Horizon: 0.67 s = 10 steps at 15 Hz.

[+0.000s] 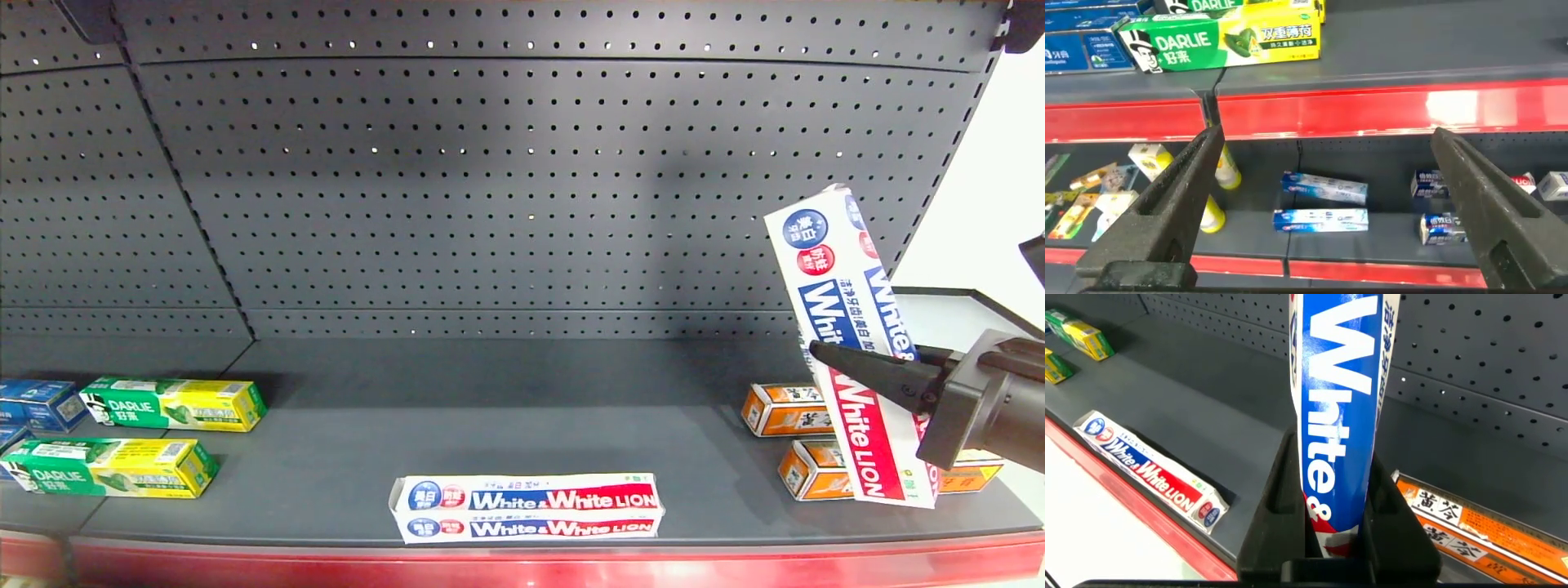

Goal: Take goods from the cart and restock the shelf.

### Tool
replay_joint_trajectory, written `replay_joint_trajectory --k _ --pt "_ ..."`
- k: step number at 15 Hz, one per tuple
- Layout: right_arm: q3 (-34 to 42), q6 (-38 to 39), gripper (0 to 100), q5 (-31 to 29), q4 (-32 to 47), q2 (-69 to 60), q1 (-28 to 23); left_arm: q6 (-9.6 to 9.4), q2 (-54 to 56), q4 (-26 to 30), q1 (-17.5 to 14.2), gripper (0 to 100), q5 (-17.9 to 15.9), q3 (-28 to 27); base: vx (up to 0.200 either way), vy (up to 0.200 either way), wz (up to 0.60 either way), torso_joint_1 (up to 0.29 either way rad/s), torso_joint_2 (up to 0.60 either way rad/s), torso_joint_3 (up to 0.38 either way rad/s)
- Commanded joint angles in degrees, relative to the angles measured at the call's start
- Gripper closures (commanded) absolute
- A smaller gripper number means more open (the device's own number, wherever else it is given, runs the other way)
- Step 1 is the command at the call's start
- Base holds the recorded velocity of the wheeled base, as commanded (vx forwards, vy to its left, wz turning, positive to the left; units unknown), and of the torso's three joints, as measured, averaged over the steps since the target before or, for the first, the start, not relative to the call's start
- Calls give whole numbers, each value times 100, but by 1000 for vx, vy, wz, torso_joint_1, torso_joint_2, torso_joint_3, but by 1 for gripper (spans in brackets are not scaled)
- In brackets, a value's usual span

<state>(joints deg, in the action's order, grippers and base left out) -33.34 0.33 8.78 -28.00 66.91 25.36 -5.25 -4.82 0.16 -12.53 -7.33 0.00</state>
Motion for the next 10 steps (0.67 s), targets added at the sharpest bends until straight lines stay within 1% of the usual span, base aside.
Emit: replay_joint_trajectory --k 1,2,3,4,5,6,9,10 --pt "-23 2 100 19 -4 15 13 -2 -19 2 -21 0 3 0 0 0 0 0 0 0" --pt "-15 2 100 80 -4 32 13 -2 -19 2 -311 0 3 0 0 0 0 0 0 0" --pt "-15 2 100 107 -4 50 22 51 -151 2 -487 0 21 0 0 0 0 0 0 0" --pt "-23 -7 100 107 -12 76 22 130 -274 2 14 0 100 0 0 0 0 0 0 0" --pt "-23 -24 100 107 -12 76 31 130 -239 2 497 0 117 0 0 0 0 0 0 0" --pt "-15 -77 100 107 -12 76 22 130 -55 -7 752 0 117 0 0 0 0 0 0 0" --pt "-94 -77 100 115 -12 85 75 165 24 2 796 0 135 0 0 0 0 0 0 0" --pt "-94 -77 100 115 -12 85 75 139 183 -7 1288 0 126 0 0 0 0 0 0 0"
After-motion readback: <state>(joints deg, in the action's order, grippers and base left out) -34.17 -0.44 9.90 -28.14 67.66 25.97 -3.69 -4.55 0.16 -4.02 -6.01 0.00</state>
